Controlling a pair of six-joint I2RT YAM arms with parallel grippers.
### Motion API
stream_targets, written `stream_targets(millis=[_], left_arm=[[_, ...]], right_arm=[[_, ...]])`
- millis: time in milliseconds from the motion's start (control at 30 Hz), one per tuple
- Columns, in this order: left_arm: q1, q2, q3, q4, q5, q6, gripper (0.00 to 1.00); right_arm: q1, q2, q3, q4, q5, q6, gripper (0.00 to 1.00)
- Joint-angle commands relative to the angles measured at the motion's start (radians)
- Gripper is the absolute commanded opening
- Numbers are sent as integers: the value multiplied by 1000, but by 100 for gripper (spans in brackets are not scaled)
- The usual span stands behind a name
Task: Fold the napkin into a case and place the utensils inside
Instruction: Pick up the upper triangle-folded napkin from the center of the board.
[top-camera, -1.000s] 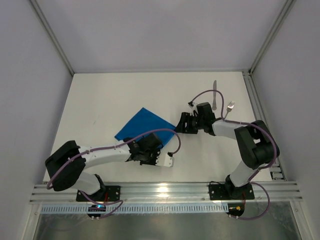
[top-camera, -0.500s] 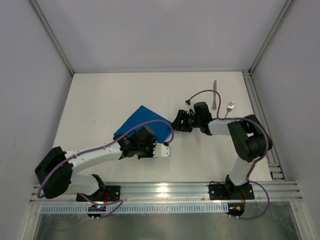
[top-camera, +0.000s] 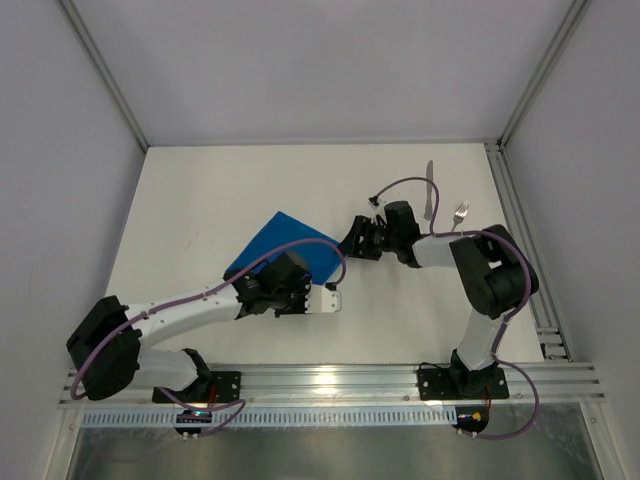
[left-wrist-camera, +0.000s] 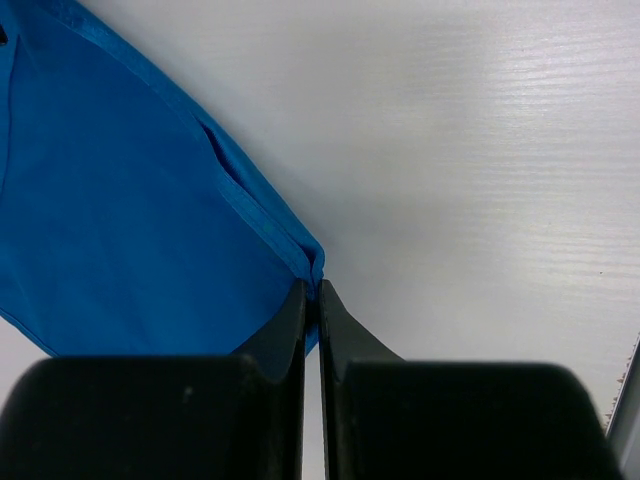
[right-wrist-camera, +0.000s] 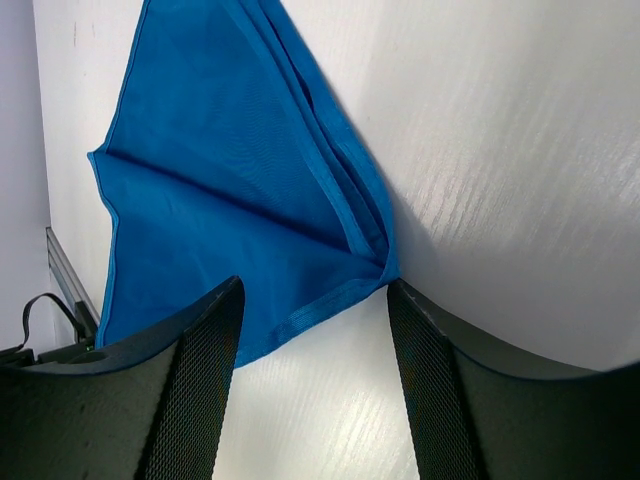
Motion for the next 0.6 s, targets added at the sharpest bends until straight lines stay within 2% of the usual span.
stream_targets(millis=[0, 67, 233, 567], left_arm=[[4, -31, 33, 2, -4, -12, 0], [6, -34, 36, -3, -4, -12, 0], [6, -47, 37, -7, -6, -15, 0], [8, -51, 34, -3, -14, -15, 0]], right_arm=[[11, 42, 6, -103, 109, -38, 64], [10, 31, 18, -134, 164, -56, 64], [11, 30, 39, -160, 193, -72, 65], [37, 77, 16, -115, 121, -58, 65]])
